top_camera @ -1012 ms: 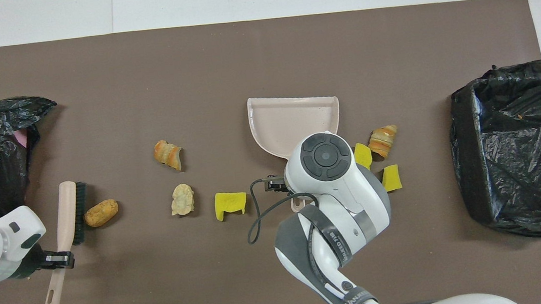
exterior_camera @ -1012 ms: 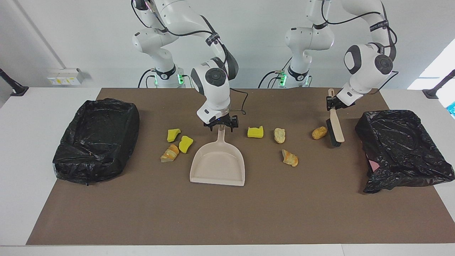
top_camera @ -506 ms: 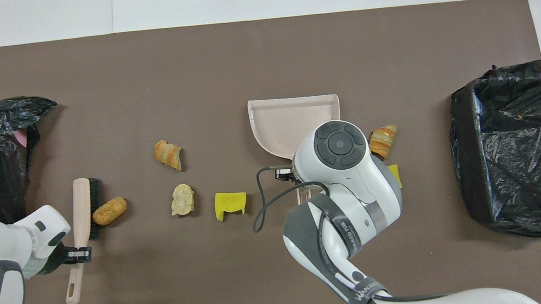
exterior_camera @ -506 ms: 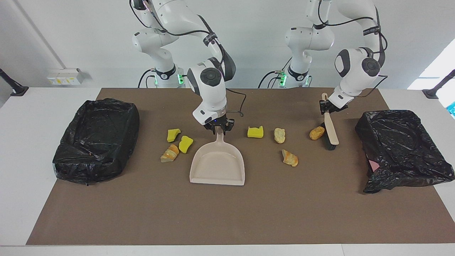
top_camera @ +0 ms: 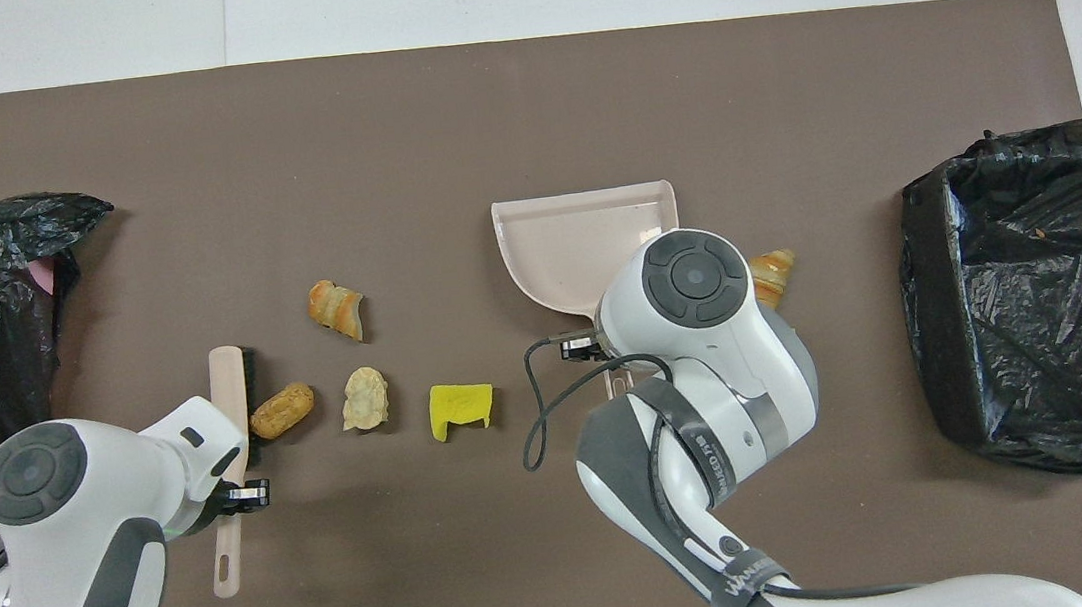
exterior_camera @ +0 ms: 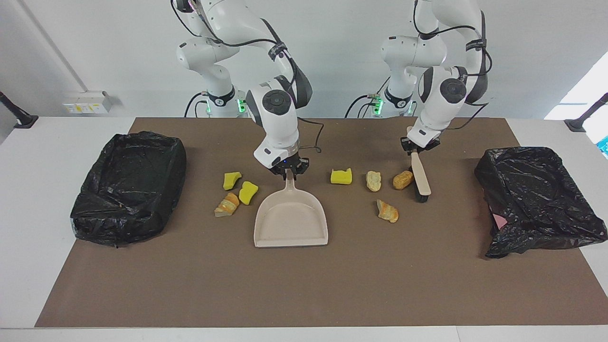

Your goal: Sweep and dump trash in bin

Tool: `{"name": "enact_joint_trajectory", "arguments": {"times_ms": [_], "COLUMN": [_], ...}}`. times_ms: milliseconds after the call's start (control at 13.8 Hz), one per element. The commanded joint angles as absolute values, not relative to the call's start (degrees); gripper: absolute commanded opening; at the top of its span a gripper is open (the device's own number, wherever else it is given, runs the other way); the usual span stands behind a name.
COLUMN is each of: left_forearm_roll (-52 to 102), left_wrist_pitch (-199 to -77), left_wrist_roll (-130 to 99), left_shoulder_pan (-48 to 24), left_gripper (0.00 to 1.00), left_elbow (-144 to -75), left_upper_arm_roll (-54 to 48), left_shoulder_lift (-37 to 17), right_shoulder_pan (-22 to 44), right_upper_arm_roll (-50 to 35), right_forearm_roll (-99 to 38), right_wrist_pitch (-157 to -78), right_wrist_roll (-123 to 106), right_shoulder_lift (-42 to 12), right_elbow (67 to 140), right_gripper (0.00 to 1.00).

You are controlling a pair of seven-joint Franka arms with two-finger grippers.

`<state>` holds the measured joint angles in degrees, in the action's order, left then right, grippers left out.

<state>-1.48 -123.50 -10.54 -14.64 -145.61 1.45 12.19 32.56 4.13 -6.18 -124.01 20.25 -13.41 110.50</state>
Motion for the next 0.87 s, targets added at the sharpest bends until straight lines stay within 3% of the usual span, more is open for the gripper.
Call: {"name": "enact_joint_trajectory", "arguments": {"times_ms": [0, 217, 362, 578, 795], "left_forearm_roll": [1.92, 3.51, 4.91, 6.15, 7.12], "left_wrist_pitch": [-125.51, -126.38, -126.74, -126.83, -126.83], "left_wrist_roll": [-13.00, -16.68, -19.59, -19.78, -18.90], "left_shoulder_pan": [-15.64, -15.73, -15.91, -15.91, -16.17], "left_gripper": [0.00, 0.00, 0.00, 0.00, 0.00], "left_elbow": [-145.90, -145.81, -145.81, -145.81, -145.55], "left_upper_arm_roll": [-1.40, -5.96, -9.48, -12.38, -13.97], "left_shoulder_lift": [10.46, 9.23, 9.23, 9.40, 9.40], "right_shoulder_pan": [29.19, 28.21, 29.00, 29.18, 31.46], "right_upper_arm_roll": [4.13, 4.04, 3.96, 3.87, 3.78], "right_forearm_roll": [-6.43, -4.93, -2.73, -0.72, 1.66], "right_wrist_pitch": [-115.97, -107.25, -106.52, -109.32, -115.47], "right_wrist_roll": [3.22, -7.70, -17.69, -34.25, -40.16], "right_shoulder_lift": [-7.22, -2.21, -0.63, 2.72, 1.94], "right_elbow": [110.65, 111.44, 113.45, 119.77, 123.48], "right_gripper": [0.00, 0.00, 0.00, 0.00, 0.00]}}
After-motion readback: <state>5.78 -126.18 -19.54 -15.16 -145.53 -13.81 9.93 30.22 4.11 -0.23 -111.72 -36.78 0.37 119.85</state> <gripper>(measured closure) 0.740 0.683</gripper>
